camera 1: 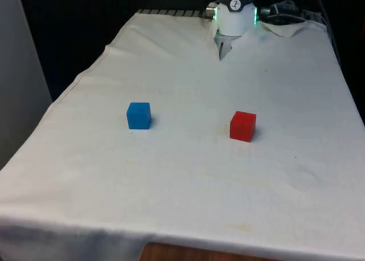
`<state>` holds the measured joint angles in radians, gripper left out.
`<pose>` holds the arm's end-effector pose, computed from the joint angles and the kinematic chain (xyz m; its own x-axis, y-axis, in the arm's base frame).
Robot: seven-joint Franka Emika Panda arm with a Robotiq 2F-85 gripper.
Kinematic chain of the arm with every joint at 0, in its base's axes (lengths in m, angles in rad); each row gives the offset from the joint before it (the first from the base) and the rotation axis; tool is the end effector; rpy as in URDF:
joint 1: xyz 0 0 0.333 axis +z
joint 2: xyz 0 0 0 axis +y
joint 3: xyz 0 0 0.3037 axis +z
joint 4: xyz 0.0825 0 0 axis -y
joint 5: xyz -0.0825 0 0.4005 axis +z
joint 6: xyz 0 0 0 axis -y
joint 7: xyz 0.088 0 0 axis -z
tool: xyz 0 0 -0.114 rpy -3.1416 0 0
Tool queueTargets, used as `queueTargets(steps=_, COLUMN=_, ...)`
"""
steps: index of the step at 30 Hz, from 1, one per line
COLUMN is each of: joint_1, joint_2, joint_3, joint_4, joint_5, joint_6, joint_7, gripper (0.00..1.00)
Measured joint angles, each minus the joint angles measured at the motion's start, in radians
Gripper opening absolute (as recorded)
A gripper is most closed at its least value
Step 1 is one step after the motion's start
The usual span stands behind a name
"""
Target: Stack the two cubes.
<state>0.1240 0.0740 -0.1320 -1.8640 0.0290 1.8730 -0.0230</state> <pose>0.5885 -0.0010 0.4439 0.9979 0.0061 -0.0639 0.0049 -0.9998 -0.0188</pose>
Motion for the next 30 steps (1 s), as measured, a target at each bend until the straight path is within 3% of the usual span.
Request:
queueTargets(steps=16, joint_1=-0.011, joint_2=0.094, joint_3=-0.02, joint_4=-0.003, joint_5=-0.017, joint_6=0.1, joint_7=0.0, gripper=1.0)
queueTargets(steps=30, joint_1=-0.011, joint_2=0.112, joint_3=-0.021, joint_4=-0.057, joint_5=-0.053, joint_6=0.201, joint_7=0.007, gripper=1.0)
